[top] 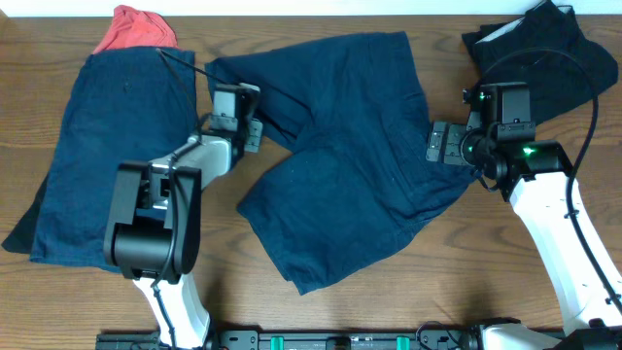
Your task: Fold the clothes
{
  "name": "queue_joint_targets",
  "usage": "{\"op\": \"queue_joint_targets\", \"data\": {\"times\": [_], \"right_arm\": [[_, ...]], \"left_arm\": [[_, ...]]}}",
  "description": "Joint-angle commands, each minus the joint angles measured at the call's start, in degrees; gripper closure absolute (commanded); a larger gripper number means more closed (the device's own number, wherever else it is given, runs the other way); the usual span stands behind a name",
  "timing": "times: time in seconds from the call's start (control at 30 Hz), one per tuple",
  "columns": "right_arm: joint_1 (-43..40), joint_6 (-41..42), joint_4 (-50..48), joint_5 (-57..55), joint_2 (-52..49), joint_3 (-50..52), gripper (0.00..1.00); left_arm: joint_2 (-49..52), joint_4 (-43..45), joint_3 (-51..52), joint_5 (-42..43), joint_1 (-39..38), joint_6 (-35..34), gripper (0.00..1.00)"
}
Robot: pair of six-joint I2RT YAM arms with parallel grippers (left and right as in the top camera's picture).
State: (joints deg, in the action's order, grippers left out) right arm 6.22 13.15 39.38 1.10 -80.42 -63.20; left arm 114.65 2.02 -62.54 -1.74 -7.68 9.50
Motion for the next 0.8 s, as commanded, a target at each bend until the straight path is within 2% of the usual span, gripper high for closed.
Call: {"op": "queue_joint_targets", "data": {"times": [0.0,0.27,0.4,0.53,0.77], "right_arm": [[-0.24,-0.52,-0.2,0.0,-0.11,-0.11,0.02],[-0.24,-0.52,-0.28,0.0,-0.11,-0.11,0.02],[-0.24,-0.55,-0.98,0.0,-0.11,-0.11,0.02],[-0.24,-0.52,-1.11,0.02,-0.11,-0.11,0.03],[-0.2,-0.52,-1.03,0.04,-0.11,-0.11,0.02]], "left_arm": [[4.33,-6.75,1.44,0.44,2.23,0.72,0.94],[-5.84,-28.55,-1.29,5.2,1.75,-3.06,0.94],[-12.48,-33.2,-1.29,7.15,1.77,-6.08,0.94],[-18.6,-33.2,-1.29,7.28,1.77,-7.23,0.94],[-18.95,-22.47,-1.29,6.21,1.88,-7.21,0.94]]}}
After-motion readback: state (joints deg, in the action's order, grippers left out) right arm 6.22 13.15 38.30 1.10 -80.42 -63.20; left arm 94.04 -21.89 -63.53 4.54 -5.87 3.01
